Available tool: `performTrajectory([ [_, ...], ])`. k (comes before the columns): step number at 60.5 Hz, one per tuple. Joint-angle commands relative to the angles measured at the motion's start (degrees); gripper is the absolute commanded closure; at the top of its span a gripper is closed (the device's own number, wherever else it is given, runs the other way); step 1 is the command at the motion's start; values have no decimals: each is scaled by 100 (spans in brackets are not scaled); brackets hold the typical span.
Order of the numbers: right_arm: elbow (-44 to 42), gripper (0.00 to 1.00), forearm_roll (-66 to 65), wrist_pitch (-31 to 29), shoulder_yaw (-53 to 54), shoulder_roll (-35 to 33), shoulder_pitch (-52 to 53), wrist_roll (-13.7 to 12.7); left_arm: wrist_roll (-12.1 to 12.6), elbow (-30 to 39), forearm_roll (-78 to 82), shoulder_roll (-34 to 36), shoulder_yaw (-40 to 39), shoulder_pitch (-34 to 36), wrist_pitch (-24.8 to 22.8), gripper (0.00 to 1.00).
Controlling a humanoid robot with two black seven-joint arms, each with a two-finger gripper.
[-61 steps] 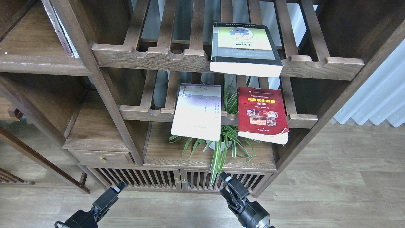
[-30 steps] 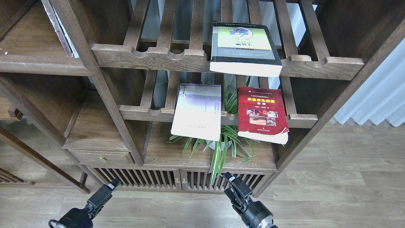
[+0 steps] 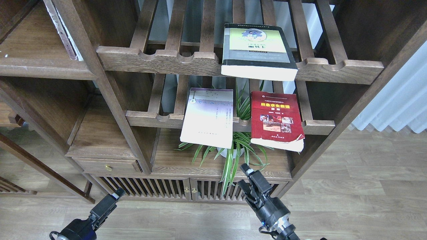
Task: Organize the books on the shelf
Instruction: 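Reach the right gripper up to the red book's lower edge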
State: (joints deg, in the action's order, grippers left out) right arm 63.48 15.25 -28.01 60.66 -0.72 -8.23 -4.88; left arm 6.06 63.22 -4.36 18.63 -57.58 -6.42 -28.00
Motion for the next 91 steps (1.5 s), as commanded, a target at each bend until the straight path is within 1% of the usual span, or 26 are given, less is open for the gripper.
performTrajectory([
  [1,33,0,4,1,209,-16,-3,4,0,-20,-4,0,1,-8,0,0],
  [11,42,0,13,1,464,-16,41,4,-8,-55,-4,0,-8,1,0,0],
  [24,16,0,338,1,780,-16,269,22,-8,-55,-4,0,-61,10,0,0],
  [50,-11,0,365,1,816,-25,340,57,-8,-99,-4,9,-96,10,0,0],
  [56,-19,1,373,1,894,-25,392,197,-8,-99,-4,0,-96,10,0,0],
  [63,-37,1,409,1,974,-34,454,294,-8,-99,-4,0,-96,18,0,0],
  [64,-54,1,452,1,1000,-34,489,355,-8,-99,-4,0,-96,27,0,0],
  [67,-55,2,470,1,1018,-34,498,373,-8,-99,-4,0,-96,36,0,0],
  [74,-81,8,505,1,1044,-34,524,382,-8,-126,-4,0,-105,62,0,0],
  [75,-107,11,514,1,1044,-25,524,391,-8,-152,-4,9,-105,80,0,0],
  [81,-186,18,637,1,1044,-16,542,426,-26,-205,-4,9,-105,141,0,0],
  [87,-283,31,699,1,1044,-25,559,505,-26,-257,-13,9,-184,212,0,0],
  [88,-327,34,699,1,1044,-25,559,523,-26,-275,-21,18,-219,212,0,0],
  [90,-353,37,699,1,1044,-25,559,549,-26,-284,-21,27,-245,212,0,0],
  [91,-388,41,699,1,1044,-25,559,575,-26,-301,-13,35,-263,220,0,0],
])
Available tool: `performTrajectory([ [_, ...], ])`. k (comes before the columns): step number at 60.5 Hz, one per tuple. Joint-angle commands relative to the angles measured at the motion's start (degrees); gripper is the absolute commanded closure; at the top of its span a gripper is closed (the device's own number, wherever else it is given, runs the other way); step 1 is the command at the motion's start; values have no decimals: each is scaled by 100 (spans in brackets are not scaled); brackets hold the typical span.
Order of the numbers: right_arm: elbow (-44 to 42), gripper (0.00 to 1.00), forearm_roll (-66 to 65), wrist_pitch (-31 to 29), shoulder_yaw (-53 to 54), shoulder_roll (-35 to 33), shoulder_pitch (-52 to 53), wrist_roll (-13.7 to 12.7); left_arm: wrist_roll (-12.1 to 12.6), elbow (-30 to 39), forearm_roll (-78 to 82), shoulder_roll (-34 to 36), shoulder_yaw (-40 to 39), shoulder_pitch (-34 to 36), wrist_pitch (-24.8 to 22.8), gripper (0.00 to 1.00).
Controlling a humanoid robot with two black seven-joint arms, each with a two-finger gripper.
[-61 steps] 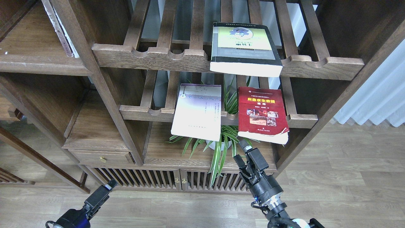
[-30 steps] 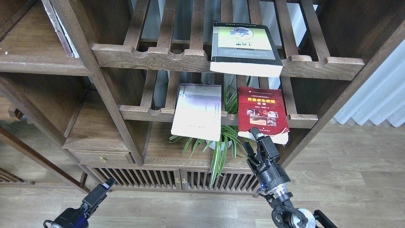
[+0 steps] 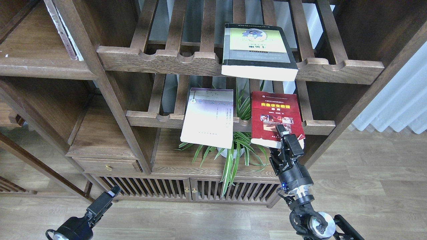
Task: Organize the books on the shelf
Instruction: 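Reach the right gripper up to the red book's lower edge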
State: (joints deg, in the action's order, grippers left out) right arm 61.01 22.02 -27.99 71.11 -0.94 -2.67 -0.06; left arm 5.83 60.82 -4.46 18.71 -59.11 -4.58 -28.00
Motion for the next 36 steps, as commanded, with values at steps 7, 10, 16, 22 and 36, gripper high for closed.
performTrajectory([
  [7,-177,49,22,-1,8,-12,3,199,-3,-141,-11,36,-119,63,0,0],
  [10,-177,53,22,-1,17,-3,21,234,-3,-220,-11,36,-119,80,0,0],
  [16,-177,59,22,-1,52,-3,65,235,-3,-334,-11,27,-119,142,0,0],
  [22,-177,65,31,-1,122,-12,109,235,-3,-352,-20,27,-118,142,0,0],
  [36,-151,95,92,-1,87,-64,179,164,-3,-361,-20,27,-118,159,0,0],
])
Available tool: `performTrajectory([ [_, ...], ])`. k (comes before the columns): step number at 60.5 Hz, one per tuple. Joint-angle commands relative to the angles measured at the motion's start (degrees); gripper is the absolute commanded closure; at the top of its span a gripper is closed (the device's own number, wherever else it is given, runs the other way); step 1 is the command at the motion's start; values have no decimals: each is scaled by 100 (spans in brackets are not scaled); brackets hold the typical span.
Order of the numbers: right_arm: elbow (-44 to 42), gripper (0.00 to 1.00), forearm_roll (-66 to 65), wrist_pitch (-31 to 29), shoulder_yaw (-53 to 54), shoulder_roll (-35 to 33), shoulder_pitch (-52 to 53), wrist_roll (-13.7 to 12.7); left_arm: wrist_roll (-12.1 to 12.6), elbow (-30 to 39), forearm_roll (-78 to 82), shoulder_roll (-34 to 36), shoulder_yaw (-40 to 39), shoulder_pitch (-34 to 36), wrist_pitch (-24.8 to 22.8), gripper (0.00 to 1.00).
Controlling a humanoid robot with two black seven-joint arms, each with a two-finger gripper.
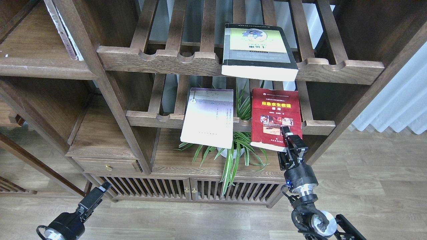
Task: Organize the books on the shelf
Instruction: 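Reach the right gripper up to the red book's lower edge, then grasp the red book with the right gripper and pull it off the shelf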
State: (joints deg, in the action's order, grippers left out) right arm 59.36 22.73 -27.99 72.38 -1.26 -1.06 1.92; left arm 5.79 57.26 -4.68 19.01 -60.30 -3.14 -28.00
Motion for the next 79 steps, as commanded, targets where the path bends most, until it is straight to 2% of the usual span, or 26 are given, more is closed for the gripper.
performTrajectory([
  [1,23,95,21,-1,-66,-41,27,-43,1,4,2,-3,9,15,0,0],
  [24,383,97,12,-1,-251,-147,-298,-52,-8,-31,-15,-29,9,-11,0,0],
  [50,1306,97,29,-1,-155,-234,-1730,-61,-8,-347,-24,-82,62,15,0,0],
  [79,1262,97,12,-1,-286,-559,-2179,-61,1,-471,-24,-214,211,-2,0,0],
])
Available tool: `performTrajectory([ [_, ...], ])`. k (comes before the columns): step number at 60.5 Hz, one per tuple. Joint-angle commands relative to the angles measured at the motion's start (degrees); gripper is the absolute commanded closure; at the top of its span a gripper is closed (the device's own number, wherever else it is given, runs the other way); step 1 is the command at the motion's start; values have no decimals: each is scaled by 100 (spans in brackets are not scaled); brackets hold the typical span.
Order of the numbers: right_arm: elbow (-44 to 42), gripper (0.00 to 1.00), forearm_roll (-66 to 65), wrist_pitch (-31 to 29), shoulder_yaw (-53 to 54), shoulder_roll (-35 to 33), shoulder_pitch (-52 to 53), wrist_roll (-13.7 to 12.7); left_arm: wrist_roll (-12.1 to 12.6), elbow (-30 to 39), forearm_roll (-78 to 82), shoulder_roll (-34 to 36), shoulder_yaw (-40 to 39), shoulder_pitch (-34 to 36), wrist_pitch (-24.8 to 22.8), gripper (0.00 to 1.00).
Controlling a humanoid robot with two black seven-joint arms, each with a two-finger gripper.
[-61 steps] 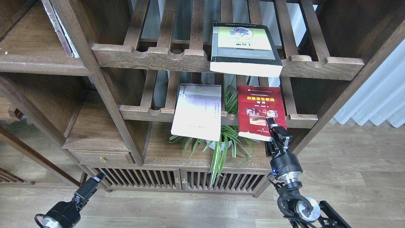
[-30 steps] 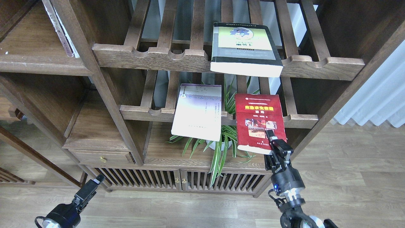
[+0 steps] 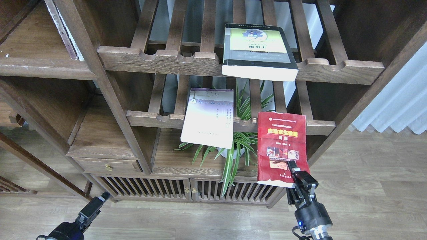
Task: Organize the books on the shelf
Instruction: 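Grasp the red book with the right gripper and pull it off the shelf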
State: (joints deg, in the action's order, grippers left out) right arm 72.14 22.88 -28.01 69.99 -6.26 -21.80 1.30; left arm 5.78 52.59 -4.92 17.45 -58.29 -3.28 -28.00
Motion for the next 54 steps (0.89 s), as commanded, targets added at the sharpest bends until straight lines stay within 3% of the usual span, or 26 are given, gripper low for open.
performTrajectory([
  [1,-15,97,-3,1,-55,-60,-114,2,2,-3,0,-57,2,11,0,0],
  [22,-103,97,-65,1,-635,-341,-185,-25,-69,-91,-88,-75,10,11,0,0],
  [29,-130,96,-109,1,-837,-376,-123,-227,-113,-109,-114,-163,10,3,0,0],
  [37,-244,96,-126,1,-1258,-455,263,-447,-130,-197,-211,-461,10,11,0,0],
  [54,-806,96,-126,1,-2235,-464,1151,-447,-78,-179,-211,-585,54,64,0,0],
])
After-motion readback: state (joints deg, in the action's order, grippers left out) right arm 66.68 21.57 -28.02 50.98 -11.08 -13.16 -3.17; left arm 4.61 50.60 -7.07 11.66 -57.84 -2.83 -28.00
